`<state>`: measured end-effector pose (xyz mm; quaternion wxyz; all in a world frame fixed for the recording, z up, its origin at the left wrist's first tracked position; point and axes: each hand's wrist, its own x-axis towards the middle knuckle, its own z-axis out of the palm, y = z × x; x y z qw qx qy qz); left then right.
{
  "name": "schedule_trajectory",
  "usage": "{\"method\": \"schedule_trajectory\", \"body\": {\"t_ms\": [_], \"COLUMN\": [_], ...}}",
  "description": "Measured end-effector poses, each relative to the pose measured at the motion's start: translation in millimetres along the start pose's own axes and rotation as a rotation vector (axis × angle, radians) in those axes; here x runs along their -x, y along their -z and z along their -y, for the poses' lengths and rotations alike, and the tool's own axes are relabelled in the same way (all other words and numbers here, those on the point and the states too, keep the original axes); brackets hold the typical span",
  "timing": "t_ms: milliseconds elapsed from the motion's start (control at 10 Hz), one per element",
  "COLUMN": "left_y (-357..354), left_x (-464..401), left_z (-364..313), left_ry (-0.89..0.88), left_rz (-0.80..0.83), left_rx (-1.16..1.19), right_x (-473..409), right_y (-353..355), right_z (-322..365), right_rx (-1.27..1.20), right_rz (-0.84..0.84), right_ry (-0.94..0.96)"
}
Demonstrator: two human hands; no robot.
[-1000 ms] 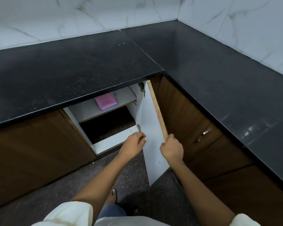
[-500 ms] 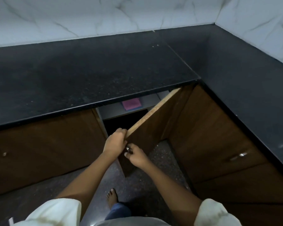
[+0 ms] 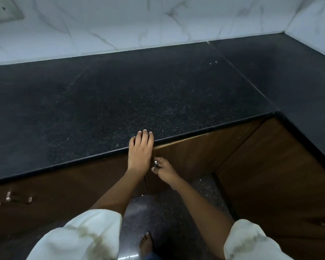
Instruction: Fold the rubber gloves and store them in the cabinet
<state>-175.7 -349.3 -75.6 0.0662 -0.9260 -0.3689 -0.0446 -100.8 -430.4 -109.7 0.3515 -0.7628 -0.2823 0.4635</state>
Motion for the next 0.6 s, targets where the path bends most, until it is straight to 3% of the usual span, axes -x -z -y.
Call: {"method": "schedule_trajectory", "body": {"t_ms": [100, 300, 400, 600], "left_y": [-7, -1, 8, 51], "left_x": [-10, -15, -15, -53], "left_z": [2, 4, 5, -4], "left_ry": [-0.085, -0.124, -0.075, -0.066], "left_rz": [-0.102, -0.103, -0.078, -0.112], "left_rx": [-0.031, -0.067, 0.004, 0.283], "right_x": [-12, -10, 2, 10], "right_y": [-3, 13, 31, 86], "right_z": [6, 25, 35, 105], "right_rx": [0.006, 0.14, 0.259, 0.449], "right_rz": [-0.029, -0.074, -0.198, -0.528], "right_ry": [0.008, 0.04, 0.061, 0.299]}}
